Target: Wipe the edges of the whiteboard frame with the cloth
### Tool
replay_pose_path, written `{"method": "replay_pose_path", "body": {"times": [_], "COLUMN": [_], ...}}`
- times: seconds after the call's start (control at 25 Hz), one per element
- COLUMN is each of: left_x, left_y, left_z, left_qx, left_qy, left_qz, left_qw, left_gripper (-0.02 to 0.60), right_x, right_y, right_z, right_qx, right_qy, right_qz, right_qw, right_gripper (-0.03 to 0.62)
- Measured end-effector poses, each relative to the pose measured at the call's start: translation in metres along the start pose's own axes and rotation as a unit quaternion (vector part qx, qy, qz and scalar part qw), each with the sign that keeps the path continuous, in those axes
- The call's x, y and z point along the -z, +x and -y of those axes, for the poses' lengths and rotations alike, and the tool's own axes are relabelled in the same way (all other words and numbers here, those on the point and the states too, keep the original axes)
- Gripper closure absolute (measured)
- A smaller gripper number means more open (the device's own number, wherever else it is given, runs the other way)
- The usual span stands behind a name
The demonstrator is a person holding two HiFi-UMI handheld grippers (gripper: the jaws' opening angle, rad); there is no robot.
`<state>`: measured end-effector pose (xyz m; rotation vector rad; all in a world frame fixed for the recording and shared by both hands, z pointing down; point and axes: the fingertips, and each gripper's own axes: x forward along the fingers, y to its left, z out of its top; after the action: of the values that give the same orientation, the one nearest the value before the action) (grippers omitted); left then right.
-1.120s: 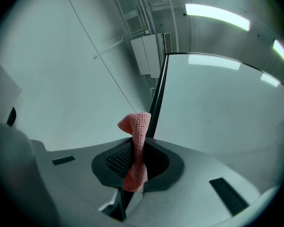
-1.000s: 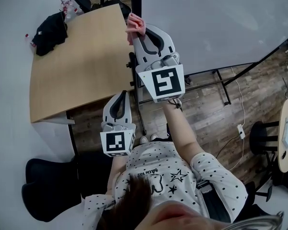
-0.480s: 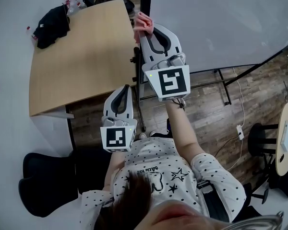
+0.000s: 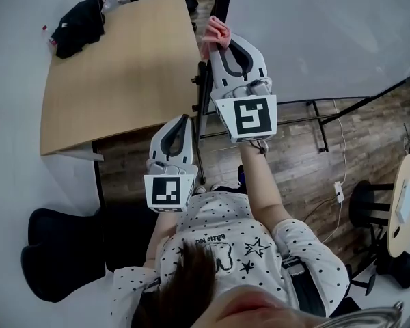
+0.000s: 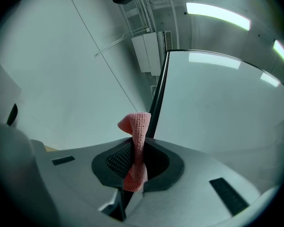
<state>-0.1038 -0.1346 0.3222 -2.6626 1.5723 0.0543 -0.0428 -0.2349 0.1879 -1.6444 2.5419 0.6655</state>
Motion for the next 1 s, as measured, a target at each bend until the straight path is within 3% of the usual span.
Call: {"method": "replay_pose_path", "body": {"times": [0.68, 1.0], "left_x": [-0.006, -0.004], "left_y": [0.005, 0.005], "left_z": [0.000, 0.003], "left_qx": [0.012, 0.011], "left_qy": [-0.001, -0.015], "left_qz": [0.006, -0.003], "left_qw": [0.9999, 0.9998], "left_gripper": [0.566, 0.566], "right_x": [0.008, 0.022], "right_y": [0.000, -0.006], "right_z": [-0.001, -0.004], "right_qx": [0.004, 0.002], "right_qy": [-0.008, 0.017], "right_qz": [-0.005, -0.012], "right_qw": [1.000, 1.000], "right_gripper": [0.557, 0.557]}}
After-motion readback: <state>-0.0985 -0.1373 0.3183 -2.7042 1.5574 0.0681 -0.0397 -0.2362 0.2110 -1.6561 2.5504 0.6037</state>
